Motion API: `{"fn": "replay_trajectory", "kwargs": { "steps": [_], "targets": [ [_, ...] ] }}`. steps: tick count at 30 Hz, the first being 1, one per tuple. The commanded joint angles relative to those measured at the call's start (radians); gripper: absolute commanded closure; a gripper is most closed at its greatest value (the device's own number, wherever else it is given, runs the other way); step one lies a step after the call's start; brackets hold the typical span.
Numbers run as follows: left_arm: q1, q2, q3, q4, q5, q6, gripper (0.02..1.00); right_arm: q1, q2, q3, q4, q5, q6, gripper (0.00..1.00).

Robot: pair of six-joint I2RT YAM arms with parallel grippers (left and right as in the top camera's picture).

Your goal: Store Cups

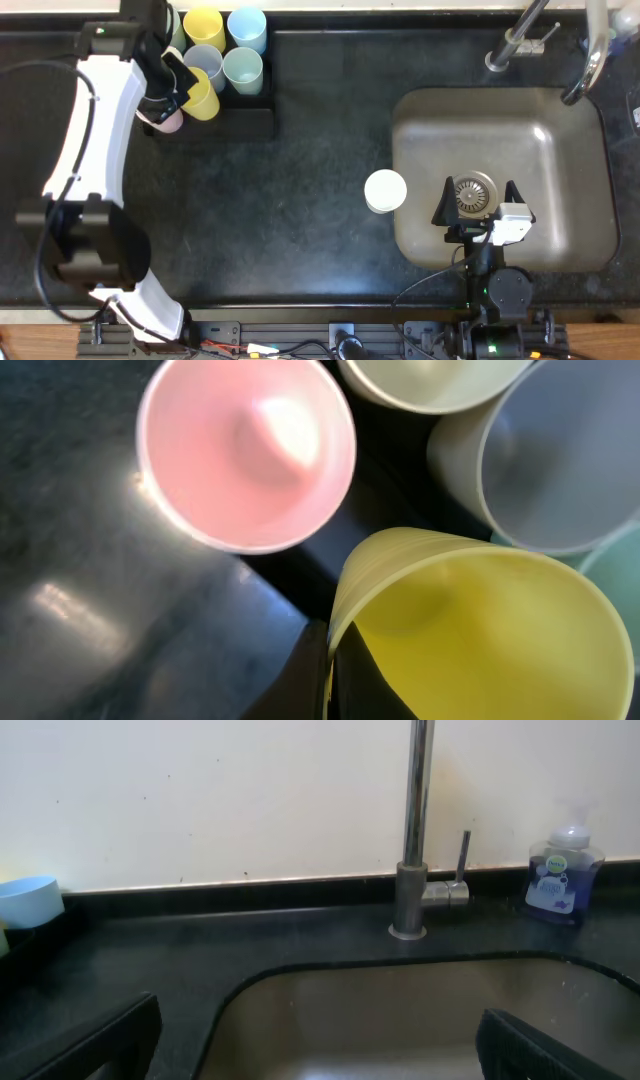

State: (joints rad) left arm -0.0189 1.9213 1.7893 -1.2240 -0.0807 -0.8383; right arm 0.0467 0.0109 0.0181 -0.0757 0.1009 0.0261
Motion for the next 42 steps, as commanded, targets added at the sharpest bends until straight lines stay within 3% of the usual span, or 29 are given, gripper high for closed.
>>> {"fn": "replay_trajectory", "kwargs": {
  "steps": [1,35,37,38,39,40,42],
  "targets": [
    [0.004,0.036,0.003,0.014,-0.020,-0.008,0.982,0.005,-0.007,-0.013,0.005,-0.007,0.005,0.003],
    [-0.024,0.039,-0.168,0.158,-0.071,-0.113,0.969,0.005,-0.007,-0.013,0.005,-0.007,0.005,0.003],
    [-0.024,0.039,-0.168,0.157,-0.071,-0.113,0.860,0.005,-0.007,-0.013,0.005,-0.007,0.005,0.005],
    [-0.024,0.039,-0.168,0.157,-0.071,-0.113,0.711,0.005,-0.007,-0.013,0.005,-0.007,0.005,0.003],
    [-0.024,0.039,-0.168,0.157,-0.071,-0.113,0.500,0.005,-0.007,-0.013,0.005,-0.007,0.005,0.003],
    [-0.024,0.039,-0.168,0.157,-0.071,-0.113,0.400,0.005,-0.007,-0.013,0.005,-0.007,0.005,0.003],
    [-0.025,0.039,-0.168,0.157,-0.071,-0.113,0.332,0.005,-0.007,-0.013,0.005,-0.007,0.005,0.003]
  ]
}}
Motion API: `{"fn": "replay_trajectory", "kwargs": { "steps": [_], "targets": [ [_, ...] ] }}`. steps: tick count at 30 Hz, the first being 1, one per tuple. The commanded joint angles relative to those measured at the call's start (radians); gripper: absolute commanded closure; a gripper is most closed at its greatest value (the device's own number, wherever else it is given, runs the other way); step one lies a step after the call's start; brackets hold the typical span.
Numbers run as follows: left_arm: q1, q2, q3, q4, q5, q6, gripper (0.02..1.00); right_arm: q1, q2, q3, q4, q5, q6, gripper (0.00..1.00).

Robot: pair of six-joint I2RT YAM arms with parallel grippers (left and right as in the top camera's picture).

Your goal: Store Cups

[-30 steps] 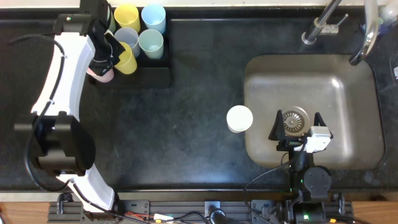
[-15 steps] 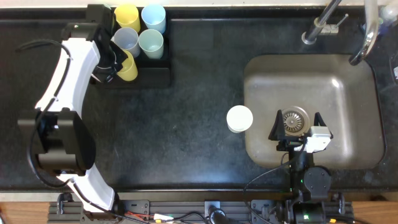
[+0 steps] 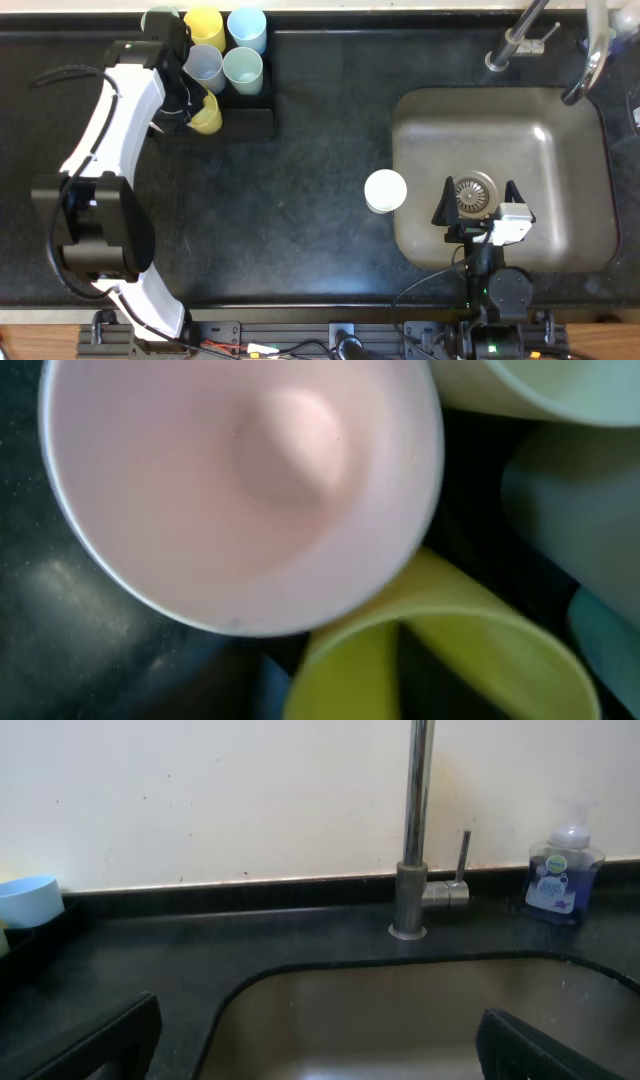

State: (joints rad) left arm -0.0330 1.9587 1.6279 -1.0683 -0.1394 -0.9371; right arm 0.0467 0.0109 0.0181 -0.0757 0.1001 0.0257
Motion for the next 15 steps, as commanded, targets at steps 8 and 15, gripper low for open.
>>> {"fn": "replay_trajectory", "kwargs": {
  "steps": [8,15],
  "targets": [
    [-0.013,-0.014,-0.006,0.001,-0.011,-0.014,0.134,0.005,-0.007,-0.013,0.005,-0.006,0.005,0.003],
    [-0.013,-0.126,-0.006,-0.004,-0.012,-0.006,0.020,0.005,-0.007,-0.013,0.005,-0.006,0.005,0.003]
  ]
}}
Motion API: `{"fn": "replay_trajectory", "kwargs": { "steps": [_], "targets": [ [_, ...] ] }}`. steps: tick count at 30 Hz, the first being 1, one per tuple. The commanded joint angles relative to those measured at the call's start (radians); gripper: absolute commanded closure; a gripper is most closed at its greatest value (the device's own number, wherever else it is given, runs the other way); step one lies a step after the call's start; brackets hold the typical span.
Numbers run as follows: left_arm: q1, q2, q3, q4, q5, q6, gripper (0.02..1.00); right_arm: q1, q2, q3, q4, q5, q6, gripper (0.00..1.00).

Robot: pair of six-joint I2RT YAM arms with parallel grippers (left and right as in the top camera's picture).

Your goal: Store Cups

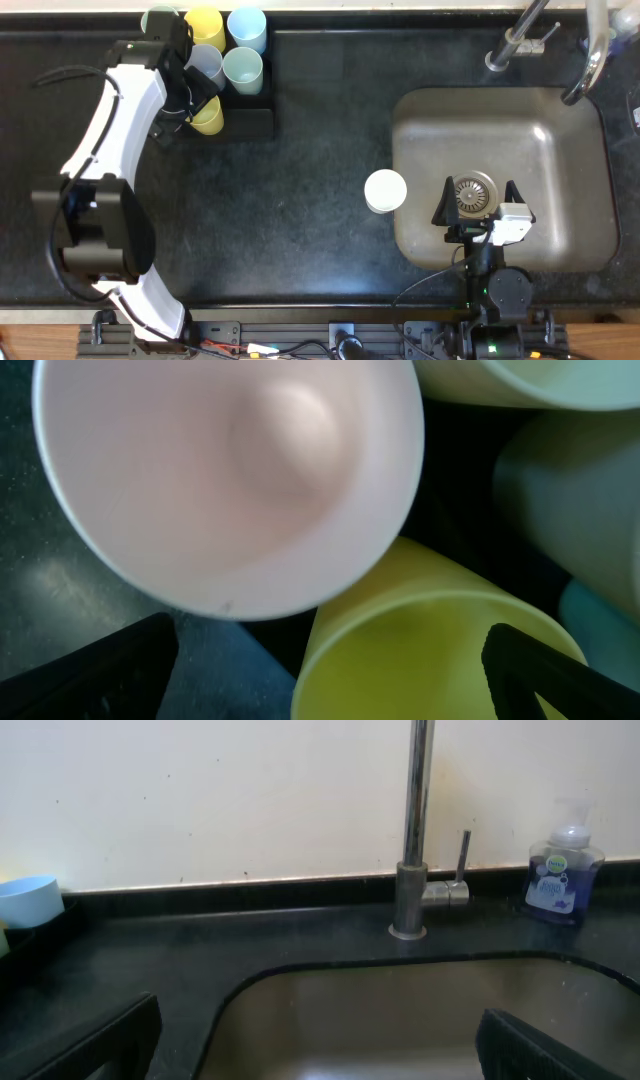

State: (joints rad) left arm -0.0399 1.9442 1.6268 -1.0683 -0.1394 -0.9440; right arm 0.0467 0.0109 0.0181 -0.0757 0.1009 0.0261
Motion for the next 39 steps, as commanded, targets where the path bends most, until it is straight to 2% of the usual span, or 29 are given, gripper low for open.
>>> {"fn": "replay_trajectory", "kwargs": {
  "steps": [1,8,14,18,22,25,26,29,32,35,39],
  "targets": [
    [-0.006,-0.136,-0.005,-0.009,-0.012,0.001,0.020,0.005,-0.007,-0.013,0.005,-0.007,0.005,0.003],
    [-0.006,-0.367,-0.005,-0.061,-0.012,0.114,0.018,0.005,-0.007,-0.013,0.005,-0.007,0.005,0.003],
    [-0.006,-0.622,-0.047,-0.264,-0.020,0.197,0.018,0.005,-0.007,-0.013,0.005,-0.007,0.005,0.005],
    [-0.006,-0.854,-0.243,-0.323,-0.042,0.314,0.018,0.005,-0.007,-0.013,0.005,-0.007,0.005,0.003],
    [-0.006,-1.178,-0.590,-0.308,-0.072,0.318,0.020,0.005,-0.007,-0.013,0.005,-0.007,0.005,0.005],
    [-0.006,-1.370,-0.785,-0.132,-0.056,0.325,0.020,0.005,-0.007,-0.013,0.005,-0.007,0.005,0.003],
    [-0.006,-1.429,-0.850,-0.025,-0.025,0.377,0.020,0.005,-0.007,-0.013,0.005,-0.007,0.005,0.003],
    [-0.006,-1.565,-1.014,0.367,0.116,0.680,0.020,0.005,-0.007,-0.013,0.005,-0.007,0.005,0.005],
    [-0.006,-1.659,-1.159,0.737,0.201,0.899,0.020,0.005,-0.007,-0.013,0.005,-0.007,0.005,0.003],
    [-0.006,-1.720,-1.276,0.993,0.210,0.961,0.020,0.005,-0.007,-0.013,0.005,-0.007,0.005,0.005],
    [-0.006,-1.784,-1.383,1.142,0.210,0.967,0.020,0.005,-0.007,-0.013,0.005,-0.007,0.005,0.003]
  ]
}}
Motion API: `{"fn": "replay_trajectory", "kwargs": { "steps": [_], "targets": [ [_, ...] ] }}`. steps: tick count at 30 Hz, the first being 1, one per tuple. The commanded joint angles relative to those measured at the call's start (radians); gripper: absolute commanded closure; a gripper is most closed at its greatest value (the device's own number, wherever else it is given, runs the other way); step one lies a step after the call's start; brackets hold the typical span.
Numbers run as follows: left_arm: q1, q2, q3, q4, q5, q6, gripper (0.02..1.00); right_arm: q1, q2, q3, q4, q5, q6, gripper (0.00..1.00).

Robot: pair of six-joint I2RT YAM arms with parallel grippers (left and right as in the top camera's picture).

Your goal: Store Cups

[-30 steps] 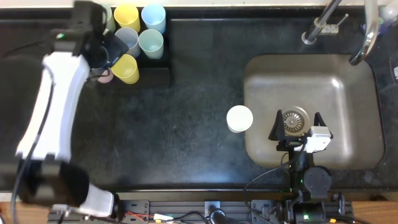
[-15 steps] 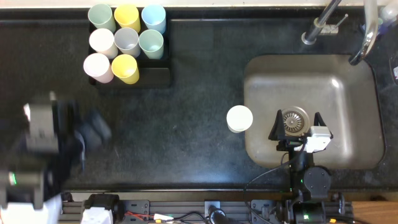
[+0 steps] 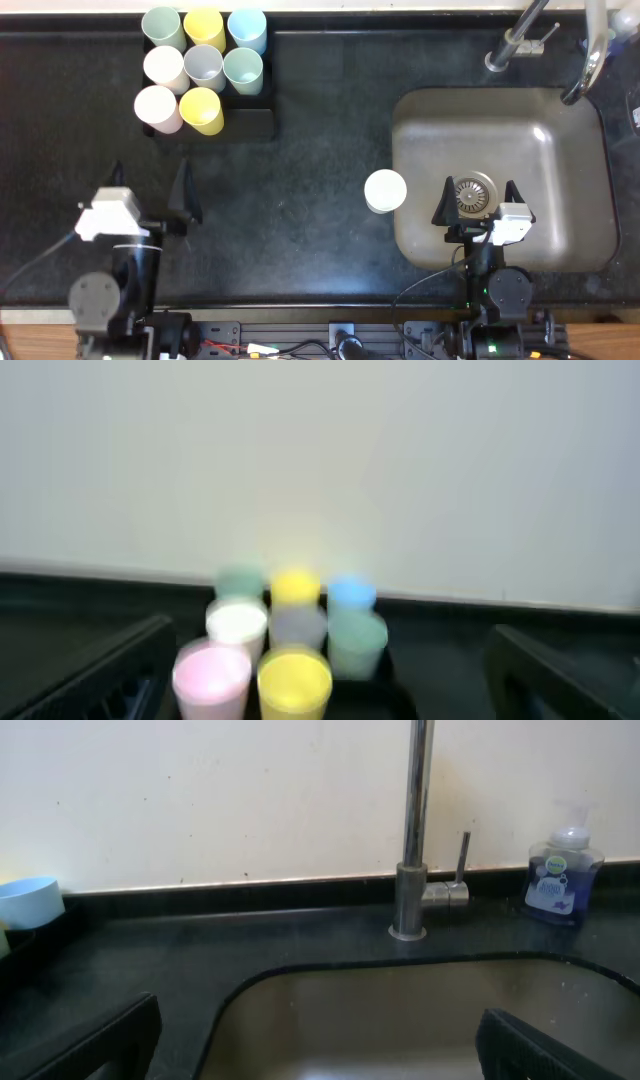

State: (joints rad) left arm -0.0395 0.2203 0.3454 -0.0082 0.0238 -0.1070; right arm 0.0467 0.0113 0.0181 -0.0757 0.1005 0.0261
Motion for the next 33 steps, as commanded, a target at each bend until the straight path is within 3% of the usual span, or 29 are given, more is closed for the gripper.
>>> {"fn": "replay_trajectory", "kwargs": {
  "steps": [1,17,22,33],
  "targets": [
    [-0.007,-0.075,-0.124,0.093,0.047,0.130,0.020,0.005,-0.008,-0.013,0.005,-0.006,0.005,0.005],
    [-0.006,-0.124,-0.337,0.082,0.042,0.145,0.020,0.005,-0.008,-0.013,0.005,-0.006,0.005,0.003],
    [-0.005,-0.222,-0.337,-0.076,0.041,0.145,0.020,0.005,-0.008,-0.013,0.005,-0.006,0.005,0.005],
    [0.020,-0.217,-0.337,-0.072,0.035,0.145,0.020,0.005,-0.008,-0.013,0.005,-0.006,0.005,0.003]
  ]
}}
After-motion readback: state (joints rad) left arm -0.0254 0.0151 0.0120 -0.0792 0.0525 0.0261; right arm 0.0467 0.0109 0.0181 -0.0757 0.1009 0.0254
